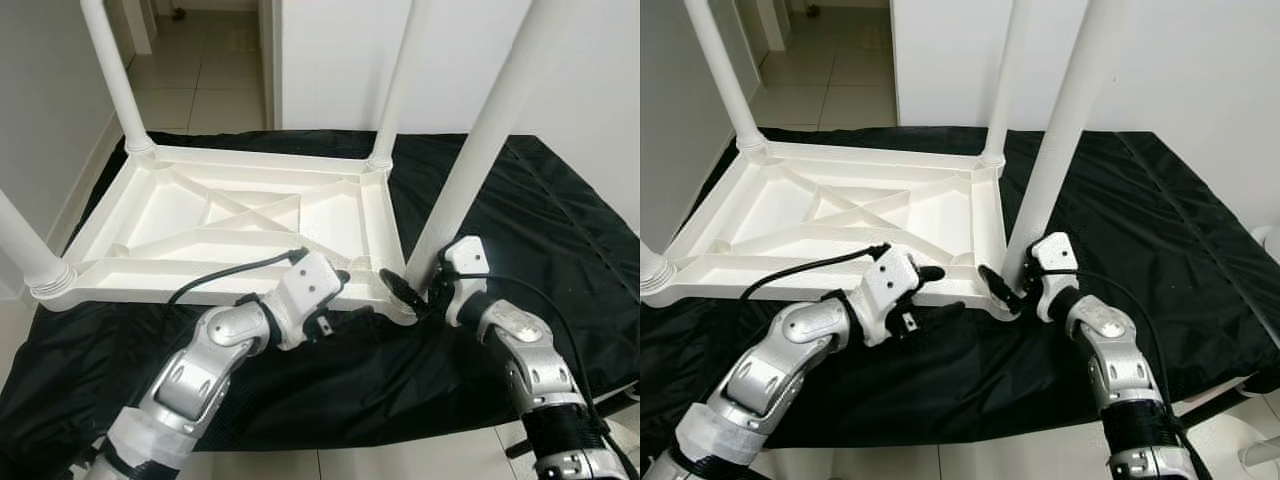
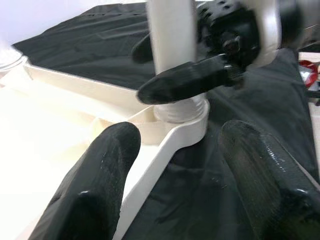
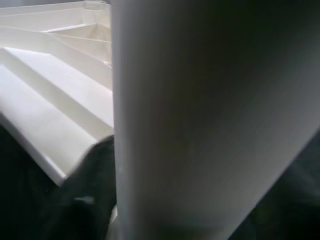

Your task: Building children table

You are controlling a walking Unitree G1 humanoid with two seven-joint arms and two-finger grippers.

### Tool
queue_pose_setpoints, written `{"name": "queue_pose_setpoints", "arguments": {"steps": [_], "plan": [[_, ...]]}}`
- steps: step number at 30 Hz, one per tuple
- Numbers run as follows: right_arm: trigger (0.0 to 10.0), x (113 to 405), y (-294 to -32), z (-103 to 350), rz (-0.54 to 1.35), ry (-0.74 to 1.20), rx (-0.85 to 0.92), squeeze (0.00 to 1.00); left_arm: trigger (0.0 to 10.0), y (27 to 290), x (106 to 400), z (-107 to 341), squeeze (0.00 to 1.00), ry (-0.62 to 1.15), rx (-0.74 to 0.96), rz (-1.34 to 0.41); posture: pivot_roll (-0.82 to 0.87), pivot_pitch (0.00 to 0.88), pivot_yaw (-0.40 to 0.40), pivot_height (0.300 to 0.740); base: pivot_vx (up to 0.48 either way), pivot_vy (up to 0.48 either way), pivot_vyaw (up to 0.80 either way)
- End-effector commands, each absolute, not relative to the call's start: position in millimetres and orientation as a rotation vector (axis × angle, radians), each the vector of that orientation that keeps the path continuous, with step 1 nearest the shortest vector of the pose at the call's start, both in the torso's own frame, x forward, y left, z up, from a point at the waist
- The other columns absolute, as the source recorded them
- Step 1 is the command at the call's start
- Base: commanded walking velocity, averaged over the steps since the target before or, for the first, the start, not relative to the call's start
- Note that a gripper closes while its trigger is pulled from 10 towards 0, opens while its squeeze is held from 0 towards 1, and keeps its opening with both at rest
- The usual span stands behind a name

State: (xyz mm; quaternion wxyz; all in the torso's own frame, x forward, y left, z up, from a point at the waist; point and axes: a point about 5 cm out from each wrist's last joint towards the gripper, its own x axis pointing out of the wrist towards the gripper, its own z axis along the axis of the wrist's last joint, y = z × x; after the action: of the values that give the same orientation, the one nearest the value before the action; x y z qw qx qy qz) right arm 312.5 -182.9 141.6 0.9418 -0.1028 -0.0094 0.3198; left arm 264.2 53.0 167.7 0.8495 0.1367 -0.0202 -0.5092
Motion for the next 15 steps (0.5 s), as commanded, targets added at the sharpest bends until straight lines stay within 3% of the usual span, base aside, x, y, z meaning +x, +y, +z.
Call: {"name": "queue_pose_setpoints", "arguments": {"steps": [1,3,4,11,12,13,15], "plan": [[1.3,314.1,-180.9,139.8,0.677,-0.005,-0.228,0.0,10.0,51.6,259.7,166.3,0.0,-0.029,0.3,-1.128,-0.02,0.007,-0.028,0.74,0.0,0.0,0.0],[1.3,315.9,-181.7,139.2,0.687,-0.004,-0.231,0.0,10.0,51.4,259.3,166.2,0.0,-0.029,0.301,-1.13,-0.02,0.007,-0.028,0.74,0.0,0.0,0.0],[0.0,317.5,-182.5,138.7,0.695,-0.002,-0.233,0.0,10.0,51.1,259.5,166.3,0.0,-0.031,0.305,-1.131,-0.01,0.007,-0.035,0.74,0.0,0.0,0.0],[0.0,315.7,-182.7,129.7,0.721,0.03,-0.22,0.0,10.0,49.8,258.5,167.8,0.0,-0.038,0.298,-1.123,0.0,0.005,-0.042,0.74,0.0,0.0,0.0],[0.7,314.1,-182.3,125.7,0.722,0.042,-0.209,0.0,10.0,49.7,257.4,167.3,0.0,-0.037,0.296,-1.123,0.0,0.005,-0.039,0.74,0.0,0.0,0.0],[9.9,312.7,-181.8,123.2,0.721,0.049,-0.196,0.0,10.0,49.5,256.4,166.8,0.0,-0.036,0.296,-1.124,0.0,0.005,-0.039,0.74,0.0,0.0,0.0],[9.9,312.3,-181.1,121.7,0.721,0.05,-0.188,0.0,10.0,49.8,255.9,166.4,0.0,-0.034,0.295,-1.125,0.01,0.005,-0.042,0.74,0.0,0.0,0.0]]}}
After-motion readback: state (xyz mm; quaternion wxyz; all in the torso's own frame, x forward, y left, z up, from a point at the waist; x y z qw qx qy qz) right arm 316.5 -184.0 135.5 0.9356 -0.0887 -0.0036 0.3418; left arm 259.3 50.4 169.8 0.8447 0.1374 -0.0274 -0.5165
